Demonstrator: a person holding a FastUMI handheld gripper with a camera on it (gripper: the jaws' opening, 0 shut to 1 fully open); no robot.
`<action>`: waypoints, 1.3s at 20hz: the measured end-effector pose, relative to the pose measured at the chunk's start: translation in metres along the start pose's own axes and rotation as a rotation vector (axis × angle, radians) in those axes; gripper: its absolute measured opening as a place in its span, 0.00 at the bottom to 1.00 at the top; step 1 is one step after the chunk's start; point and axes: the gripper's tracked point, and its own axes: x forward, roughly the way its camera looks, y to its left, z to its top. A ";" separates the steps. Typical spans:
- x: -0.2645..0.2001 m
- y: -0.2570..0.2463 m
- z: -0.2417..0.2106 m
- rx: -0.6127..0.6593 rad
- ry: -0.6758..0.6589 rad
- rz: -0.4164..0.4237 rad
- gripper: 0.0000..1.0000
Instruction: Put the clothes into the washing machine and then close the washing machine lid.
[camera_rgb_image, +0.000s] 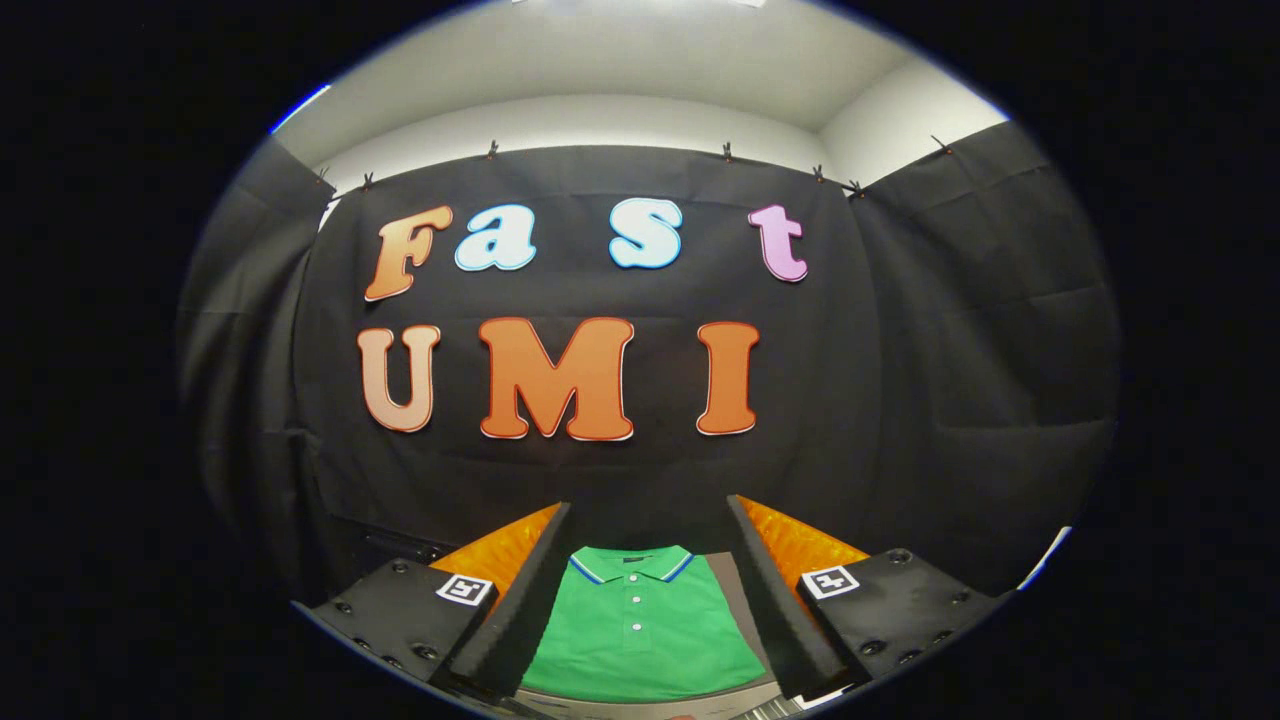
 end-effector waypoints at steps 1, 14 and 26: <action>0.012 0.000 -0.007 -0.014 0.050 -0.001 0.96; 0.130 0.024 -0.178 -0.018 0.785 0.111 0.99; 0.124 0.017 -0.232 -0.025 1.252 0.203 1.00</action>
